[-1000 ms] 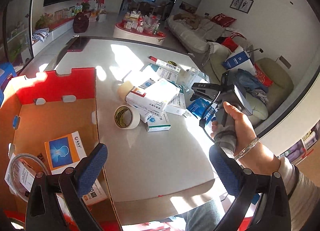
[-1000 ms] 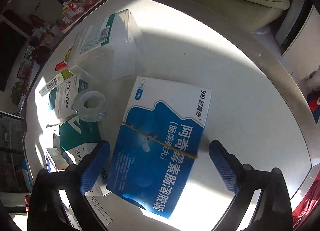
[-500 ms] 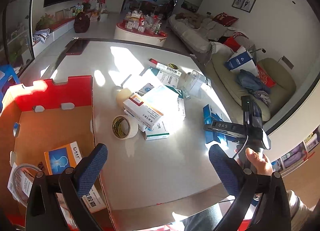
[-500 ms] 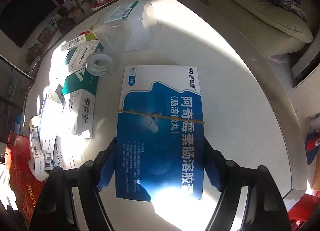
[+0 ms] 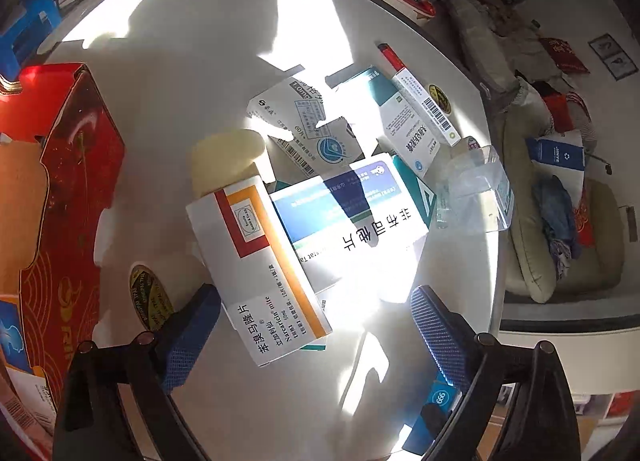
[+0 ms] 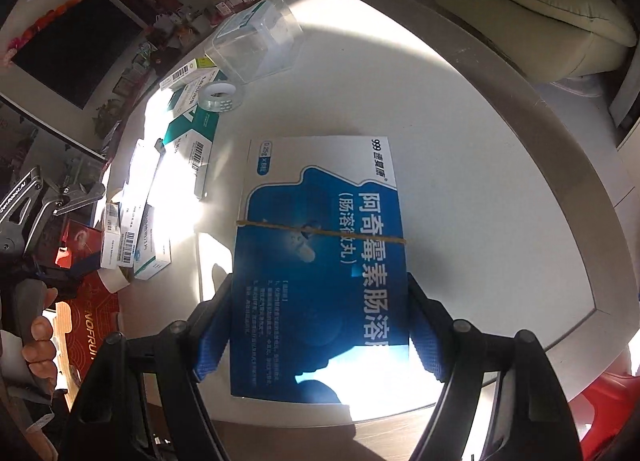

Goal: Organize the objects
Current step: 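Grasp the blue azithromycin box with the right gripper while the left moves to the white-orange box, then close the left gripper on the white-orange box and lift it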

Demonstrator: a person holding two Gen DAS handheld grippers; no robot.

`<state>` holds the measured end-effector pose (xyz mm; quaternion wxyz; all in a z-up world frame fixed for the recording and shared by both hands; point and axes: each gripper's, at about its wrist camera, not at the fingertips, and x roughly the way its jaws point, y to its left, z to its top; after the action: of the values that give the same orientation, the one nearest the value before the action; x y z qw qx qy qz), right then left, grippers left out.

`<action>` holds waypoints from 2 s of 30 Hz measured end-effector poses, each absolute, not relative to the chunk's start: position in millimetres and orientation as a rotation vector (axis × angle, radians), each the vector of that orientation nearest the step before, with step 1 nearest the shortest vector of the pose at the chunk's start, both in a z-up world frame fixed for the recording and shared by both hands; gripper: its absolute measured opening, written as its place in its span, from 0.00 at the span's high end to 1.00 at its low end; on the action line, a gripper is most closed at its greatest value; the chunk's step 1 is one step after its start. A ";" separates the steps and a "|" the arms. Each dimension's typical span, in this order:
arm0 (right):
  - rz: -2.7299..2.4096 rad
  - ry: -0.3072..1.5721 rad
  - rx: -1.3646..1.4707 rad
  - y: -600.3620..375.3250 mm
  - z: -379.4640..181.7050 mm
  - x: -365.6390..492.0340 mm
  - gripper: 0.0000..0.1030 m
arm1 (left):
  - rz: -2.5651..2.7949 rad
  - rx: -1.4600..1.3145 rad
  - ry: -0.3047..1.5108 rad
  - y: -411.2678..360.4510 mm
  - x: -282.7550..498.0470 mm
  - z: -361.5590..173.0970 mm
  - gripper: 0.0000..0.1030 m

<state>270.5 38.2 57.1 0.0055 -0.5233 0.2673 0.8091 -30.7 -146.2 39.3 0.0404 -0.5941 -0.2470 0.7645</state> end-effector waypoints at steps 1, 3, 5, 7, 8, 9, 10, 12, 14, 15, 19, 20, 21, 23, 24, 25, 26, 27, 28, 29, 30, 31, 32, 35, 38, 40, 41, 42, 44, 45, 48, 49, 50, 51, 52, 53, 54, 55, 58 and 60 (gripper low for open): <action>2.538 0.856 -1.635 39.9 57.0 270.7 0.25 | 2.365 -1.830 -0.732 -144.9 -31.3 41.5 0.06; 2.546 0.886 -1.631 42.3 56.7 270.6 0.25 | 2.372 -1.872 -0.697 -142.7 -33.5 40.4 0.08; 2.549 0.908 -1.627 44.2 56.7 270.7 0.25 | 2.320 -1.939 -0.736 -145.7 -33.8 30.6 0.19; 2.551 0.930 -1.624 45.7 56.2 270.0 0.25 | 2.231 -1.984 -0.851 -152.6 -31.0 16.0 0.46; 2.552 0.938 -1.623 46.1 55.7 269.3 0.25 | 2.195 -1.993 -0.902 -156.1 -28.2 9.1 0.53; 2.555 0.942 -1.623 46.3 55.6 269.3 0.25 | 2.174 -1.983 -0.936 -158.6 -25.6 4.4 0.55; 2.560 0.941 -1.624 46.5 55.7 269.8 0.25 | 2.178 -1.963 -0.952 -160.8 -23.0 3.4 0.55; 2.572 0.937 -1.623 46.7 56.0 271.2 0.25 | 2.211 -1.915 -0.955 -163.5 -17.8 9.0 0.55; 2.578 0.937 -1.621 46.8 56.1 271.8 0.25 | 2.232 -1.835 -0.949 -164.3 -12.1 21.0 0.55; 2.580 0.938 -1.620 46.7 55.7 271.0 0.25 | 2.251 -1.788 -0.924 -163.4 -8.9 29.8 0.55; 2.592 0.908 -1.613 44.4 56.1 272.7 0.25 | 2.360 -1.578 -0.721 -154.3 10.5 73.7 0.55; 2.598 0.897 -1.609 43.7 56.4 273.9 0.25 | 2.378 -1.519 -0.685 -153.3 17.6 83.6 0.55; 2.602 0.886 -1.606 42.8 56.6 274.6 0.25 | 2.389 -1.459 -0.654 -152.8 24.4 92.1 0.56; 2.608 0.870 -1.600 41.6 57.0 275.2 0.25 | 2.409 -1.349 -0.597 -155.0 35.8 108.0 0.56; 2.608 0.866 -1.601 41.4 57.1 275.0 0.25 | 2.401 -1.299 -0.588 -155.2 41.3 113.6 0.62; 2.607 0.864 -1.603 41.4 57.1 274.7 0.25 | 2.373 -1.265 -0.605 -155.7 43.8 116.6 0.65; 2.604 0.865 -1.605 41.9 57.1 274.0 0.25 | 2.339 -1.246 -0.630 -156.7 45.2 119.3 0.65; 2.600 0.872 -1.603 42.4 57.1 274.1 0.25 | 2.311 -1.231 -0.650 -159.2 46.3 121.8 0.66; 2.598 0.880 -1.601 43.0 57.0 274.1 0.26 | 2.303 -1.216 -0.658 -160.8 48.0 124.6 0.66; 2.596 0.882 -1.603 43.1 57.0 274.1 0.26 | 2.306 -1.202 -0.647 -161.0 49.7 128.0 0.66; 2.592 0.887 -1.607 43.3 57.2 274.2 0.26 | 2.312 -1.195 -0.625 -161.2 52.0 130.2 0.66; 2.592 0.903 -1.605 44.0 57.7 275.3 0.26 | 2.319 -1.201 -0.604 -160.7 53.5 130.4 0.65; 2.601 0.915 -1.601 44.3 58.9 276.9 0.26 | 2.322 -1.219 -0.580 -159.3 53.5 129.5 0.66; 2.615 0.883 -1.601 43.3 62.8 280.2 0.26 | 2.327 -1.282 -0.467 -144.7 52.2 117.0 0.64; 2.611 0.884 -1.604 45.6 64.6 284.0 0.26 | 2.359 -1.317 -0.110 -102.0 54.2 96.9 0.53; 2.613 0.881 -1.600 48.7 67.5 289.2 0.26 | 2.324 -1.307 0.214 -64.1 59.8 77.4 0.45; 2.614 0.885 -1.594 51.6 69.4 292.9 0.26 | 2.279 -1.302 0.353 -45.7 62.0 67.1 0.45; 2.615 0.889 -1.588 54.7 71.1 296.9 0.26 | 2.242 -1.295 0.472 -30.0 64.1 57.6 0.45; 2.613 0.905 -1.573 62.4 73.9 304.9 0.26 | 2.188 -1.276 0.628 -7.1 64.5 42.2 0.44; 2.611 0.916 -1.566 66.2 74.7 308.6 0.26 | 2.165 -1.268 0.677 0.8 64.1 36.9 0.44; 2.605 0.948 -1.555 75.3 75.6 315.3 0.26 | 2.094 -1.285 0.803 17.8 58.4 18.2 0.35; 2.605 0.961 -1.550 77.4 75.7 316.9 0.26 | 2.065 -1.305 0.825 21.2 56.1 11.4 0.35; 2.606 0.974 -1.545 79.1 75.6 318.1 0.26 | 2.068 -1.284 0.808 21.5 55.1 12.4 0.34; 2.606 0.987 -1.542 80.6 75.3 319.0 0.26 | 2.043 -1.298 0.792 22.2 52.5 12.1 0.32; 2.605 1.000 -1.539 81.5 74.8 319.4 0.26 | 2.025 -1.323 0.776 21.9 49.1 10.5 0.31; 2.606 1.012 -1.537 81.6 74.6 319.4 0.26 | 2.007 -1.354 0.748 20.5 44.7 9.9 0.32; 2.605 1.023 -1.535 82.0 74.1 319.4 0.26 | 1.992 -1.383 0.699 16.9 39.2 10.1 0.33; 2.605 1.038 -1.531 82.2 73.6 319.8 0.26 | 1.971 -1.420 0.626 12.1 33.9 10.8 0.48; 2.608 1.081 -1.513 81.6 73.0 323.0 0.26 | 2.021 -1.451 0.546 -1.0 26.6 12.9 0.58; 2.612 1.097 -1.507 80.4 72.9 325.7 0.26 | 2.054 -1.445 0.504 -10.6 29.6 14.6 0.58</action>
<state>325.7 80.4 72.9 -0.0336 -0.4695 0.3416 0.8135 29.6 -10.6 14.6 0.2858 -0.5406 0.1884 0.7685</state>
